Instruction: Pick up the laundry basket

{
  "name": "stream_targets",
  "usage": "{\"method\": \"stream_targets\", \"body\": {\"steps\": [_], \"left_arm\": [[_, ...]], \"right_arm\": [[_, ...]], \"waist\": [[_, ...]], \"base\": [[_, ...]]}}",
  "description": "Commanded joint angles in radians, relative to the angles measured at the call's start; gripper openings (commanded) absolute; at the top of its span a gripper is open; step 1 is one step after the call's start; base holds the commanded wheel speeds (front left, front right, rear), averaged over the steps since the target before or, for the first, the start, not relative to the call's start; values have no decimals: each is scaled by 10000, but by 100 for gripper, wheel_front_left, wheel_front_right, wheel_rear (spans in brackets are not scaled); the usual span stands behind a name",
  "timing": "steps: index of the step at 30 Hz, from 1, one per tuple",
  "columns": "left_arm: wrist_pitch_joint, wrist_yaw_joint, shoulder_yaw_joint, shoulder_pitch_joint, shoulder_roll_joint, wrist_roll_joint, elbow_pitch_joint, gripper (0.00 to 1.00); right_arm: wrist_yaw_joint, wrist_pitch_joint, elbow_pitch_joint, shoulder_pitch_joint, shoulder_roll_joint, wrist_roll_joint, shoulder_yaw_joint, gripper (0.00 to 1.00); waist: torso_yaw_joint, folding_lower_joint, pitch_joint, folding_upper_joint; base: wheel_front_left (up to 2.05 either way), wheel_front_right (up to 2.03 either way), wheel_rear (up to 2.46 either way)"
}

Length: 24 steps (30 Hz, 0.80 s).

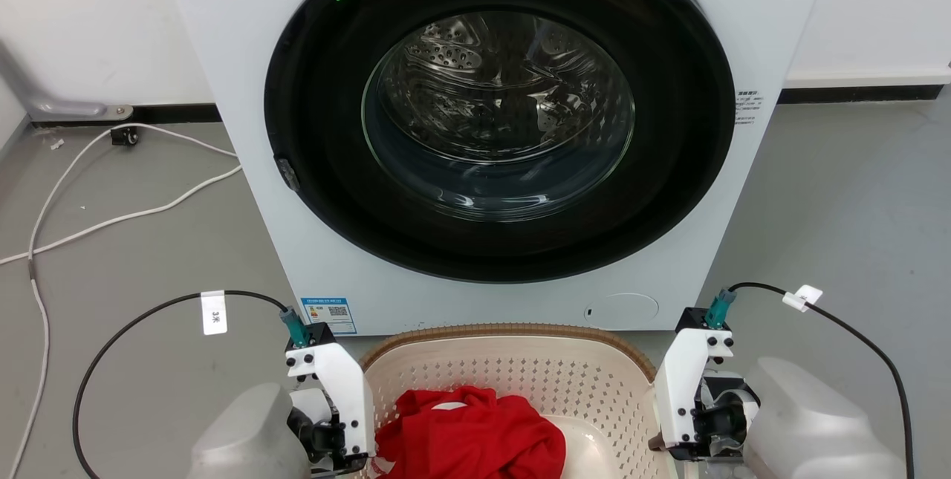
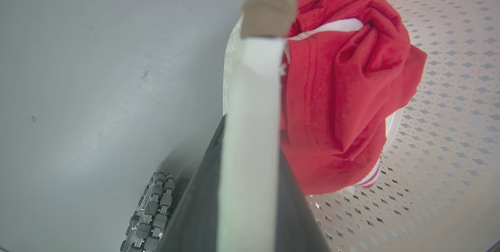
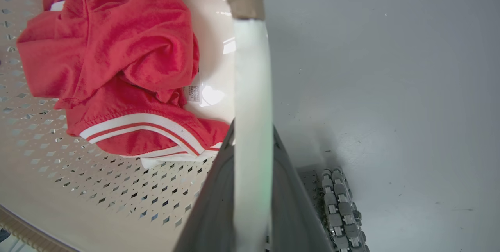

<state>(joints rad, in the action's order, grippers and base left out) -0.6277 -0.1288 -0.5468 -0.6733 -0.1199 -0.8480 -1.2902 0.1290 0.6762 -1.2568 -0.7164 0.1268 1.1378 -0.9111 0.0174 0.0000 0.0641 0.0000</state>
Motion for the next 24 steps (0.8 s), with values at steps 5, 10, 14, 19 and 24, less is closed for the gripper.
{"method": "stream_targets", "body": {"steps": [5,10,14,19,24], "left_arm": [[5,-19,-31,39,26,-107,19,0],[33,-21,-68,34,42,-133,19,0],[38,-22,-90,45,39,-156,19,0],[57,-23,-120,39,42,-198,20,0],[68,-24,-164,16,36,-201,20,0]], "right_arm": [[32,-81,-12,45,-28,87,-37,0],[32,-92,-9,7,-26,89,-76,0],[32,-94,-8,-18,-23,109,-107,0],[32,-100,-14,-31,0,141,-136,0],[32,-76,-32,-26,7,170,-160,0]], "waist": [[-7,0,-16,0],[-13,0,-27,0],[-14,0,-31,0],[-26,0,-34,0],[-31,0,-35,0]], "base": [[0,0,0],[0,0,0],[0,0,0],[0,0,0],[0,0,0]]}}
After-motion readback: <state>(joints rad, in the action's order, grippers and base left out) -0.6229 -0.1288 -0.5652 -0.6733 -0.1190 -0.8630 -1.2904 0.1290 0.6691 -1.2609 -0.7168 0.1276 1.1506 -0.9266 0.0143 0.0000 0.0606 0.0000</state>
